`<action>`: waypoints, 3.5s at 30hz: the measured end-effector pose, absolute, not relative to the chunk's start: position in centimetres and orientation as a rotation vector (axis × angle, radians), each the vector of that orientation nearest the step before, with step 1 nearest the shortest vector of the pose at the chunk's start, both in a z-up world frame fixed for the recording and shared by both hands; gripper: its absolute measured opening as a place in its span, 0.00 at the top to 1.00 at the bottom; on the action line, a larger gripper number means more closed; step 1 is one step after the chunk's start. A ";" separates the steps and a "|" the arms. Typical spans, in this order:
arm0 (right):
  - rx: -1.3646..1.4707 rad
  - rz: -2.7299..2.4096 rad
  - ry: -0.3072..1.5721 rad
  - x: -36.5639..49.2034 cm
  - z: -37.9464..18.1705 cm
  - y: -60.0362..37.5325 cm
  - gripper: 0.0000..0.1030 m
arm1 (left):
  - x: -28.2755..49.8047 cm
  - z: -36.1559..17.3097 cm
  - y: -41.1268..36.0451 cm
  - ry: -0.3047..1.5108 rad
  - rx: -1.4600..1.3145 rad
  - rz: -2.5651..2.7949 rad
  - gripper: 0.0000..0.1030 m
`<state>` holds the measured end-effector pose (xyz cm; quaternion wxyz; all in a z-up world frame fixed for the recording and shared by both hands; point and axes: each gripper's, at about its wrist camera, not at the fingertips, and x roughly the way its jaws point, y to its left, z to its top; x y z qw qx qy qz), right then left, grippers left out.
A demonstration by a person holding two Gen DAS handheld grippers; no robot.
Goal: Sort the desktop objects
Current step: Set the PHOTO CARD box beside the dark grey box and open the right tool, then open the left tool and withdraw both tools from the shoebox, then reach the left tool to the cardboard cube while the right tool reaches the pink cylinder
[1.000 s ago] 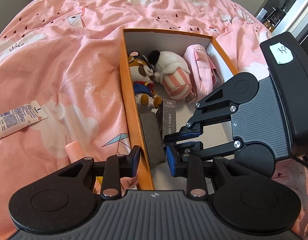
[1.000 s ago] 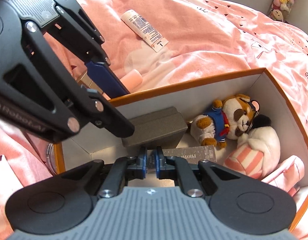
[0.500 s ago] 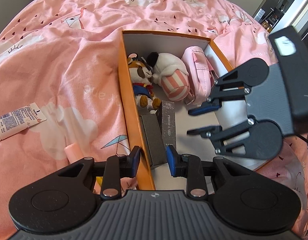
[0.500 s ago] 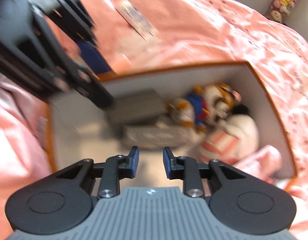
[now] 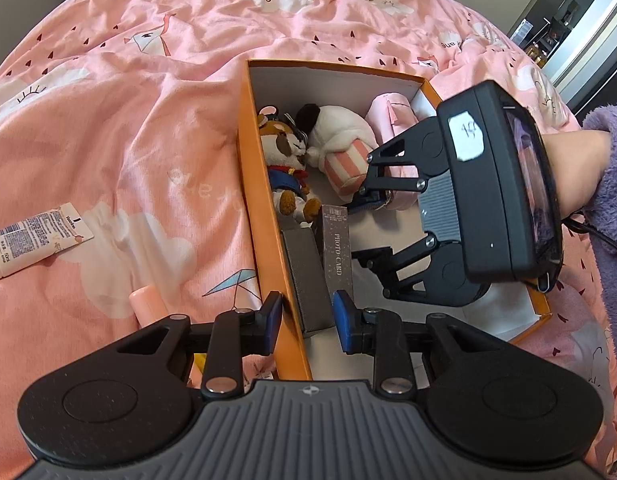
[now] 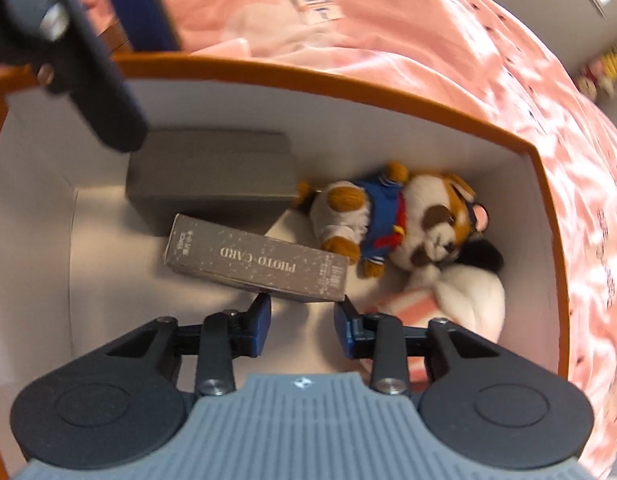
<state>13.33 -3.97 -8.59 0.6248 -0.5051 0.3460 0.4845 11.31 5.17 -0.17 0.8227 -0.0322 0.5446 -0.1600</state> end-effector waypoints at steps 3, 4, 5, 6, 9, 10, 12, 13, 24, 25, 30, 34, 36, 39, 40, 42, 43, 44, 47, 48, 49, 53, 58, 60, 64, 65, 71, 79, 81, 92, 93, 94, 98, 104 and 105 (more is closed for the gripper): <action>-1.147 1.167 0.757 12.7 -8.4 -4.2 0.63 | 11.4 -0.2 5.2 1.160 -0.069 -0.341 0.69; -1.130 1.192 0.747 12.4 -8.2 -4.2 0.64 | 11.4 -0.2 5.2 1.160 -0.068 -0.338 0.69; -1.129 1.202 0.767 12.2 -8.2 -4.0 0.64 | 11.4 -0.2 5.2 1.159 -0.069 -0.338 0.69; -1.139 1.203 0.775 12.0 -8.3 -3.9 0.64 | 11.4 -0.2 5.2 1.159 -0.071 -0.338 0.69; -1.149 1.174 0.776 11.6 -8.7 -3.8 0.63 | 11.3 -0.2 5.3 1.155 -0.071 -0.340 0.69; -1.136 1.171 0.785 11.7 -8.6 -4.0 0.63 | 11.2 -0.2 5.3 1.154 -0.073 -0.341 0.69; -1.115 1.162 0.790 11.7 -8.2 -4.4 0.60 | 11.1 -0.2 5.4 1.155 -0.079 -0.341 0.69; -1.097 1.152 0.799 11.8 -7.8 -4.6 0.59 | 11.1 -0.2 5.4 1.154 -0.077 -0.339 0.69; -0.663 1.042 1.111 11.6 -3.5 -7.0 0.36 | 9.7 1.6 6.2 1.102 -0.091 -0.327 0.69; -0.607 1.014 1.155 11.6 -3.6 -6.9 0.33 | 9.5 1.7 6.2 1.099 -0.096 -0.324 0.69; -0.378 0.906 1.328 12.8 -5.2 -6.0 0.26 | 8.7 1.8 6.8 1.091 -0.121 -0.306 0.69; -0.387 0.853 1.311 12.9 -6.3 -4.2 0.29 | 8.1 1.9 7.4 1.087 -0.135 -0.294 0.69; -0.380 0.832 1.293 12.9 -6.7 -4.0 0.36 | 7.8 1.9 7.6 1.085 -0.136 -0.292 0.69; -0.383 0.817 1.256 13.5 -6.8 -3.8 0.41 | 7.7 1.9 7.8 1.084 -0.143 -0.287 0.69; -0.388 0.802 1.242 13.7 -6.8 -3.8 0.42 | 7.7 1.9 7.9 1.082 -0.145 -0.286 0.69; -0.405 0.798 1.218 14.1 -7.2 -3.5 0.44 | 7.6 2.0 8.0 1.078 -0.149 -0.286 0.69; -0.402 0.794 1.217 14.4 -7.3 -3.6 0.45 | 7.6 2.0 8.1 1.075 -0.151 -0.286 0.69; -0.395 0.787 1.218 14.7 -7.5 -3.6 0.46 | 7.6 2.0 8.2 1.073 -0.153 -0.286 0.69; -0.400 0.791 1.192 14.9 -7.3 -3.7 0.48 | 7.6 1.9 8.5 1.073 -0.159 -0.281 0.69; -0.400 0.790 1.192 15.0 -7.3 -3.7 0.48 | 7.6 1.9 8.6 1.073 -0.161 -0.278 0.69; -0.402 0.790 1.192 15.0 -7.3 -3.7 0.48 | 7.6 1.9 8.7 1.074 -0.162 -0.276 0.69; -0.445 0.797 1.169 14.5 -6.8 -3.7 0.47 | 7.4 1.8 9.0 1.073 -0.165 -0.274 0.69; -0.471 0.874 1.153 13.3 -5.5 -4.6 0.39 | 7.3 1.7 9.2 1.075 -0.166 -0.275 0.69; -0.494 0.897 1.157 12.9 -5.7 -4.7 0.42 | 7.3 1.7 9.1 1.075 -0.164 -0.278 0.69; -0.561 0.890 1.128 12.5 -6.3 -4.9 0.67 | 7.2 1.8 9.0 1.070 -0.163 -0.283 0.69; -0.564 0.896 1.113 12.5 -6.4 -5.0 0.68 | 7.1 1.9 9.0 1.069 -0.161 -0.283 0.69; -0.560 0.920 1.108 12.7 -6.5 -5.0 0.70 | 6.9 2.2 9.3 1.067 -0.150 -0.271 0.69; -0.525 0.859 1.024 10.5 -1.6 -5.7 0.65 | 5.7 3.6 12.2 1.042 -0.133 -0.212 0.69; -0.498 0.864 0.960 9.7 0.4 -5.7 0.65 | 5.3 3.8 13.2 1.036 -0.109 -0.189 0.69; -0.463 0.983 0.949 7.0 2.8 1.0 0.71 | 3.5 1.3 17.8 1.117 -0.308 -0.107 0.64; -0.492 0.993 0.951 6.7 2.4 1.9 0.74 | 3.5 1.0 18.0 1.124 -0.329 -0.106 0.64; -0.529 1.001 0.949 6.4 1.9 2.8 0.75 | 3.5 0.7 18.1 1.132 -0.349 -0.102 0.64; -0.692 1.023 0.966 5.9 -0.3 5.7 0.79 | 4.2 -0.7 18.5 1.162 -0.432 -0.065 0.63; -0.834 1.008 0.989 7.0 -2.9 8.4 0.83 | 4.6 -2.0 19.2 1.149 -0.529 -0.006 0.54; -0.848 0.999 0.994 7.3 -3.3 8.7 0.83 | 4.6 -2.1 19.5 1.146 -0.545 0.009 0.54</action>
